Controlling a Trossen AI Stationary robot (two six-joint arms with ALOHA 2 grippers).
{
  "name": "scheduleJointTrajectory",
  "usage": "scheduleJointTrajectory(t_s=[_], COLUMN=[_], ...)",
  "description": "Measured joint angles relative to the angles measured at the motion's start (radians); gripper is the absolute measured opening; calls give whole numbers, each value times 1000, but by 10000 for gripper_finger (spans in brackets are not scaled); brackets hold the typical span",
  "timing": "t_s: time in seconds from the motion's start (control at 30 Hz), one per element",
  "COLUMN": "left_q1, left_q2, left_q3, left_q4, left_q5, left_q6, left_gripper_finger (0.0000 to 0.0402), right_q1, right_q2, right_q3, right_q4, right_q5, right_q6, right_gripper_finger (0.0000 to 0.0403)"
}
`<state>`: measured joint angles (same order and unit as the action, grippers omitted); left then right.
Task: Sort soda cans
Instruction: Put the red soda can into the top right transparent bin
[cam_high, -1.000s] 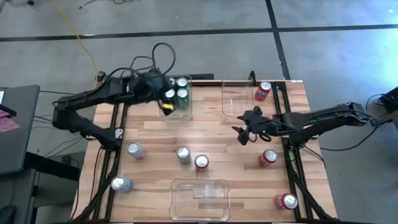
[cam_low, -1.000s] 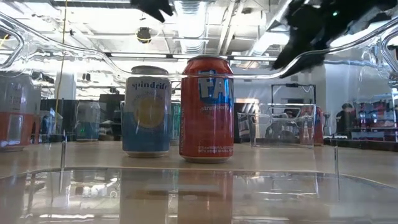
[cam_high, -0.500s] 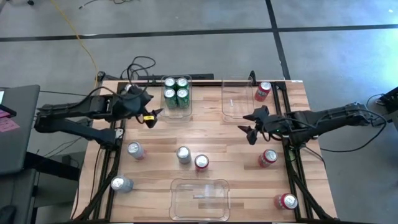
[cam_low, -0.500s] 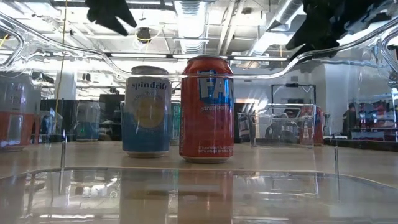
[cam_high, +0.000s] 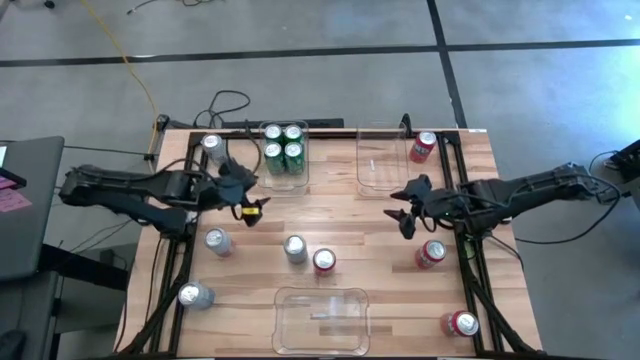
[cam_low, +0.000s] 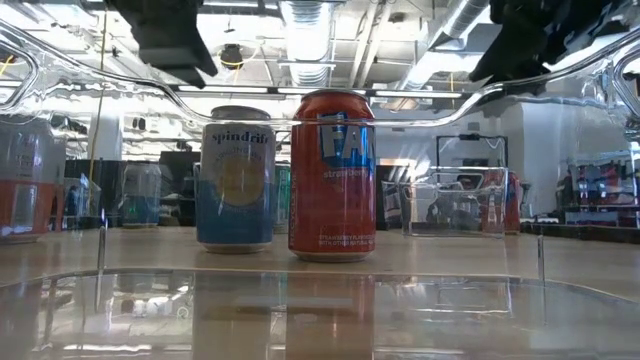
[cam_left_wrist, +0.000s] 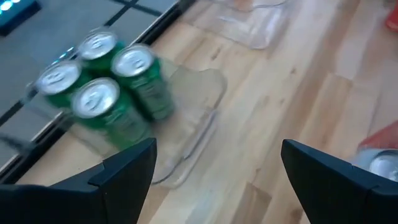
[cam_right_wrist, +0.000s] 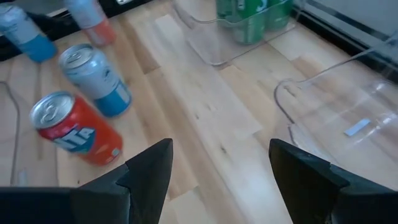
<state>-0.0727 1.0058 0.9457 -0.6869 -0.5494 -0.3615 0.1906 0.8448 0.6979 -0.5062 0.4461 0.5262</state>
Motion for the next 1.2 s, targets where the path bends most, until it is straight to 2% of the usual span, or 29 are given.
scheduleJointTrajectory(t_s=[0.4, 0.63, 0.73, 0.83, 0.97, 1.2], left_q1=[-112, -127, -127, -127, -127, -126], left_q2=[109, 109, 109, 109, 109, 109], left_q3=[-3, -3, -3, -3, -3, -3], left_q4=[173, 185, 185, 185, 201, 314], left_q5=[24, 9, -12, -57, -136, -182], left_q6=[70, 41, 10, -4, -8, 21], left_gripper_finger=[338, 338, 338, 338, 338, 338], right_q1=[26, 0, -32, -86, -193, -478], right_q2=[0, 0, 0, 0, 0, 0], right_q3=[0, 0, 0, 0, 0, 0], right_q4=[17, -11, -31, -36, -29, -29], right_q5=[0, 2, 48, 103, 110, 127], right_q6=[-3, -3, 2, 5, 5, 8], right_gripper_finger=[285, 285, 285, 285, 285, 285])
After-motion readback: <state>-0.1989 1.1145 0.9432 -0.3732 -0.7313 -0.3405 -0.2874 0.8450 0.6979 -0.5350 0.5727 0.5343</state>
